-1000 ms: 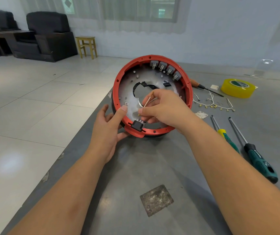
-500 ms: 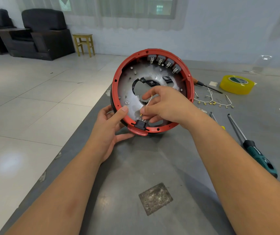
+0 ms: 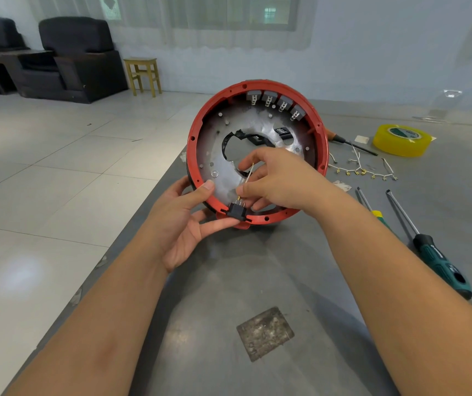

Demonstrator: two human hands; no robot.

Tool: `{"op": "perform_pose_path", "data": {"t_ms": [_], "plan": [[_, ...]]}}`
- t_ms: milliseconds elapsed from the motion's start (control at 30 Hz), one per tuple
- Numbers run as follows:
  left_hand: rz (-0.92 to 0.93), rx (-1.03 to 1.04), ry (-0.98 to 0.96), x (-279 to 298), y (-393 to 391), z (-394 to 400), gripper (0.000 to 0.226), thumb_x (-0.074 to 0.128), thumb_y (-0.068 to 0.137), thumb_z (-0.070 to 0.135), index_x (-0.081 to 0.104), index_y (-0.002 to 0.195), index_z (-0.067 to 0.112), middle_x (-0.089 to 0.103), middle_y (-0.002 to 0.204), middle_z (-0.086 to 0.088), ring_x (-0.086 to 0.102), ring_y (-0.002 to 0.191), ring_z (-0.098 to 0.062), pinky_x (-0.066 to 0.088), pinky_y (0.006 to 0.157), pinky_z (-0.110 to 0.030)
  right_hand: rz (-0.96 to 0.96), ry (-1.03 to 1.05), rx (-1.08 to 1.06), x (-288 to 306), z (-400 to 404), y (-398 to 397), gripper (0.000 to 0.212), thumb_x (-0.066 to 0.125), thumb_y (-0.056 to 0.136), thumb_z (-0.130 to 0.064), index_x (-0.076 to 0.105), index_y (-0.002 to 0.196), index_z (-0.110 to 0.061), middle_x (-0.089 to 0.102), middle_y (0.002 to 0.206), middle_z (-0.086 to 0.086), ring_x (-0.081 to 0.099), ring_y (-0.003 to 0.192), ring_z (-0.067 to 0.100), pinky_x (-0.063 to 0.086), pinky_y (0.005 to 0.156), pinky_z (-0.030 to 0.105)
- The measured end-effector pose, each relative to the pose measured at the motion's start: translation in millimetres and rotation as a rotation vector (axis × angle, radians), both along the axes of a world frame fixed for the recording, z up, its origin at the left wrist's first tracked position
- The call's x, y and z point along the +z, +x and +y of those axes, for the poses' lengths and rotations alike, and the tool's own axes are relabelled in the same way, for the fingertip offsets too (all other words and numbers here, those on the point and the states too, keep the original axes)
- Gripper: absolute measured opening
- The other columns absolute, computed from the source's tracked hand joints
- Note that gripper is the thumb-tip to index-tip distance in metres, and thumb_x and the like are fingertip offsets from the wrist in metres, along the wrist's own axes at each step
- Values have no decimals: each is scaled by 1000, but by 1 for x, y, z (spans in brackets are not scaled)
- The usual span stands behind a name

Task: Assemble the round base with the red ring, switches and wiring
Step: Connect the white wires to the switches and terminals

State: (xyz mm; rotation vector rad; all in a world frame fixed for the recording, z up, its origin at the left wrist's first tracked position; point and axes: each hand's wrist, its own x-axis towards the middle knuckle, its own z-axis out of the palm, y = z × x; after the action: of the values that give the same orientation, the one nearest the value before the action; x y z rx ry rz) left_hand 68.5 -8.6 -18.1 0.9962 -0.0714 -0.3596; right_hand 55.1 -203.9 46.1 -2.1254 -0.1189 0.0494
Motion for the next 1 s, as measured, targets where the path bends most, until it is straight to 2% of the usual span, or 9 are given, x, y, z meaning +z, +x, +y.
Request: {"op": "perform_pose_path", "data": {"t_ms": [167,333,500,600,800,1000], "plan": [[3,12,-20,3,-2,-1,54,75,87,9,59,138,4,74,126,-21,73,110,-48,63,77,-59,0,10,-1,0,0,1,42,76,91,-7,55,127,-7,75,89,18,77,76,26,64,66,30],[23,23,-39,4,-3,-1,46,71,94,4,58,139,4,74,124,-22,73,109,-49,63,73,-60,4,11,-4,-1,0,2,44,76,91,-7,54,129,-8,75,89,16,77,77,25,64,67,31],[27,29,-57,5,-3,-2,48,72,91,3,59,137,6,76,118,-20,74,107,-49,63,70,-59,7,-6,-6,-1,0,2,47,76,91,-8,54,132,-8,75,88,15,73,63,14,61,61,24],[26,24,-66,5,-4,-2,46,72,91,2,59,135,7,77,116,-19,74,106,-49,63,69,-59,9,-5,-6,-2,0,2,48,77,91,-8,54,133,-8,75,85,13,73,62,13,60,60,23],[25,29,-66,4,-4,-3,42,71,94,2,60,134,5,76,119,-19,74,106,-48,63,69,-59,7,6,-2,-3,0,4,56,78,89,-7,50,138,-11,76,88,15,76,78,28,65,67,32],[21,33,-72,4,-5,-3,44,71,94,3,59,136,4,75,123,-21,73,108,-48,63,71,-59,-2,-5,4,-4,0,5,57,79,88,-7,50,137,-12,76,86,12,75,68,20,65,67,34]]}}
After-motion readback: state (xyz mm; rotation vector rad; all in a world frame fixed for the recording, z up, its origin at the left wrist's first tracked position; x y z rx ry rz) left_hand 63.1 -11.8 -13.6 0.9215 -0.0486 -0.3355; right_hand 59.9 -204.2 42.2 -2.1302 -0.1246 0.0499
